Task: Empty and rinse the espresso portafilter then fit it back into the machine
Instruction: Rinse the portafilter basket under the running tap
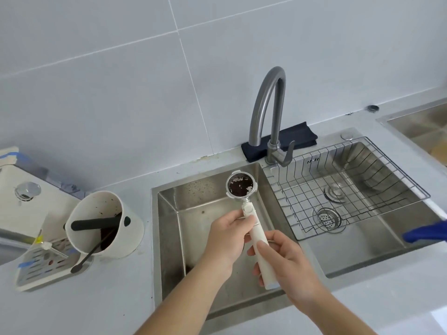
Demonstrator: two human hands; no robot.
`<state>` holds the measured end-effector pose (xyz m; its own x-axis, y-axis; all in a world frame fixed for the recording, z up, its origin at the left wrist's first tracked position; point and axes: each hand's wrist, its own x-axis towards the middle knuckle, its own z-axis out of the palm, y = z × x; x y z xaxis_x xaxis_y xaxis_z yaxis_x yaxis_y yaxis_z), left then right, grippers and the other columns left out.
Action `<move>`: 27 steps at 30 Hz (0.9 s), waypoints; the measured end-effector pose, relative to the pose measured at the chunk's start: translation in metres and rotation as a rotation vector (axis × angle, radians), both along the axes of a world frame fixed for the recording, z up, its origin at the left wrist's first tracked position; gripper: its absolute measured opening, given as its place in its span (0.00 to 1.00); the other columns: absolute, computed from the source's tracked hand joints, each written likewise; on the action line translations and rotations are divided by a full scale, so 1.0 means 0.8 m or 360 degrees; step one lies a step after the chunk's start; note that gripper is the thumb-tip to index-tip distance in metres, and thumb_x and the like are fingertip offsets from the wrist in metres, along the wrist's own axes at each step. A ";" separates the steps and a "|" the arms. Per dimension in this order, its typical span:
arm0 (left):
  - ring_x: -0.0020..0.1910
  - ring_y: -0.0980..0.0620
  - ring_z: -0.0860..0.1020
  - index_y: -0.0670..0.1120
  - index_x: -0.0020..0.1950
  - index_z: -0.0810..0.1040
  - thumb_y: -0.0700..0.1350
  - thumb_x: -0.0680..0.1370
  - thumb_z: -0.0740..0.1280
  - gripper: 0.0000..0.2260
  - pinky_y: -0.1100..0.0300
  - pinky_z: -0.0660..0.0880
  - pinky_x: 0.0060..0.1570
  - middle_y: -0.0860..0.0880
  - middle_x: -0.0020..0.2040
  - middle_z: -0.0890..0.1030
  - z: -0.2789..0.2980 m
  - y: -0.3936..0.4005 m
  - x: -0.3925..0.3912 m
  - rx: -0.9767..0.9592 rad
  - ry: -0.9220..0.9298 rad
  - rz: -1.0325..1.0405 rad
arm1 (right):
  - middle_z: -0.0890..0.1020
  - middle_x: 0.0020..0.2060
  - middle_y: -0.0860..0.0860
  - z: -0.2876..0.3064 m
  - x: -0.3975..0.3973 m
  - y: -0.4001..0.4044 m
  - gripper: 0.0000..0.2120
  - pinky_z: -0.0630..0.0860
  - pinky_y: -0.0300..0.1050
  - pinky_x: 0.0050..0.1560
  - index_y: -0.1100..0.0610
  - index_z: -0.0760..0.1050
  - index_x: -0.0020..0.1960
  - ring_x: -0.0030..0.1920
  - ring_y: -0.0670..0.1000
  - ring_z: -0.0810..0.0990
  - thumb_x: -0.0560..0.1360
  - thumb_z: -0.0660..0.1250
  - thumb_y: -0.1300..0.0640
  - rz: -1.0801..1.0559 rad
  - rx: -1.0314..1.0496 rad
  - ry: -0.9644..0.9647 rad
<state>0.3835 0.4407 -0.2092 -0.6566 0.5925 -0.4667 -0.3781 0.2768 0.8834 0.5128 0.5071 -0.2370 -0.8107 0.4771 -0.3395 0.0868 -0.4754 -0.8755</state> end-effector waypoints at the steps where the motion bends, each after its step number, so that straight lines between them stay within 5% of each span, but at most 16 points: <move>1: 0.35 0.53 0.81 0.44 0.42 0.84 0.43 0.74 0.70 0.04 0.62 0.79 0.38 0.51 0.34 0.83 -0.002 0.003 -0.002 -0.0009 -0.0012 -0.0001 | 0.84 0.42 0.56 -0.002 0.000 0.003 0.08 0.77 0.49 0.32 0.52 0.82 0.50 0.34 0.56 0.81 0.74 0.70 0.51 0.0005 -0.0006 -0.0005; 10: 0.38 0.52 0.79 0.47 0.41 0.87 0.38 0.75 0.70 0.08 0.56 0.77 0.46 0.51 0.36 0.83 -0.008 0.030 -0.028 0.0003 -0.0074 -0.0001 | 0.86 0.36 0.53 -0.022 -0.027 0.092 0.07 0.82 0.44 0.37 0.61 0.81 0.53 0.36 0.52 0.83 0.80 0.64 0.65 -0.0317 0.0249 -0.0261; 17: 0.40 0.49 0.77 0.44 0.44 0.86 0.40 0.73 0.71 0.04 0.51 0.74 0.48 0.49 0.36 0.81 -0.011 0.031 -0.040 -0.0029 -0.0088 -0.0044 | 0.85 0.40 0.44 -0.014 -0.082 0.220 0.08 0.79 0.40 0.37 0.48 0.80 0.55 0.39 0.43 0.84 0.77 0.68 0.52 -0.0481 0.0968 -0.0701; 23: 0.40 0.48 0.77 0.47 0.44 0.87 0.38 0.75 0.70 0.07 0.46 0.75 0.51 0.49 0.36 0.81 -0.013 0.039 -0.051 -0.0071 -0.0111 -0.0035 | 0.80 0.56 0.48 -0.010 -0.139 0.283 0.20 0.70 0.39 0.49 0.54 0.73 0.69 0.55 0.47 0.78 0.78 0.67 0.51 -0.0534 0.1437 -0.0774; 27: 0.39 0.52 0.80 0.51 0.41 0.88 0.36 0.76 0.69 0.12 0.46 0.77 0.56 0.50 0.38 0.85 -0.011 0.044 -0.057 -0.0053 -0.0178 0.0019 | 0.82 0.49 0.51 -0.016 -0.159 0.293 0.17 0.71 0.39 0.44 0.57 0.77 0.65 0.47 0.50 0.78 0.78 0.68 0.54 -0.0496 0.1580 -0.0869</move>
<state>0.3383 0.4757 -0.2178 -0.6060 0.5682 -0.5567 -0.4774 0.3001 0.8259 0.3857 0.7419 -0.2501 -0.4740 0.8801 0.0265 0.5657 0.3274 -0.7568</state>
